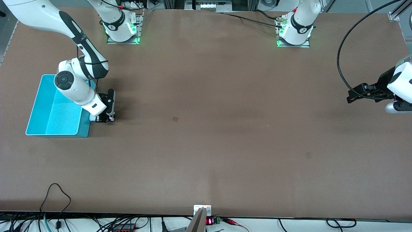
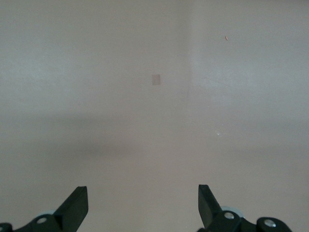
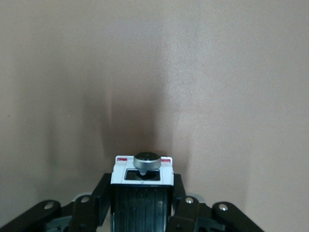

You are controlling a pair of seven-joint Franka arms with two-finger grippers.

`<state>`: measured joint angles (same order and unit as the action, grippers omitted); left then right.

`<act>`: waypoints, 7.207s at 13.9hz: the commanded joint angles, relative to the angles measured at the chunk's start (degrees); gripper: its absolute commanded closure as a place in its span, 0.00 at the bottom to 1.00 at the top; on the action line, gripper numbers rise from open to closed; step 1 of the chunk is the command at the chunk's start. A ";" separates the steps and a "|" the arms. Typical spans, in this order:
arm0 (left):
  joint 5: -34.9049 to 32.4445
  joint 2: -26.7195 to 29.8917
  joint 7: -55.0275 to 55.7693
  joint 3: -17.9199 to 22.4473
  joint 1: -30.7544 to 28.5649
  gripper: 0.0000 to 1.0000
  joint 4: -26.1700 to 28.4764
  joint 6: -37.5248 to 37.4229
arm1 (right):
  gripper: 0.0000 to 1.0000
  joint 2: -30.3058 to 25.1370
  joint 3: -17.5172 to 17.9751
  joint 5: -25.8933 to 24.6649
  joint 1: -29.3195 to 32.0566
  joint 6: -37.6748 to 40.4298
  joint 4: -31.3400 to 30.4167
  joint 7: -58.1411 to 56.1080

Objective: Wind and store white jeep toy

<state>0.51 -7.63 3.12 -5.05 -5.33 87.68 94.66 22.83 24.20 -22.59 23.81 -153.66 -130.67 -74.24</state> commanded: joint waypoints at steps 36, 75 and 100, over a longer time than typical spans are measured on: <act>0.99 1.39 -0.75 -0.66 -1.00 0.00 0.21 -1.14 | 1.00 -7.99 -8.03 9.76 5.37 26.48 11.67 69.74; 0.90 2.18 -1.01 6.11 5.77 0.00 0.47 -2.20 | 0.00 -9.02 -9.08 8.44 6.25 28.21 14.73 69.76; 0.99 2.97 -1.01 6.11 5.68 0.00 0.30 -2.81 | 0.00 -23.89 -29.03 20.40 -23.99 60.32 33.64 70.73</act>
<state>0.51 -5.66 3.07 0.58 0.09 87.45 92.35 -2.00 -3.78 -3.57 0.93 -94.54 -98.96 -4.26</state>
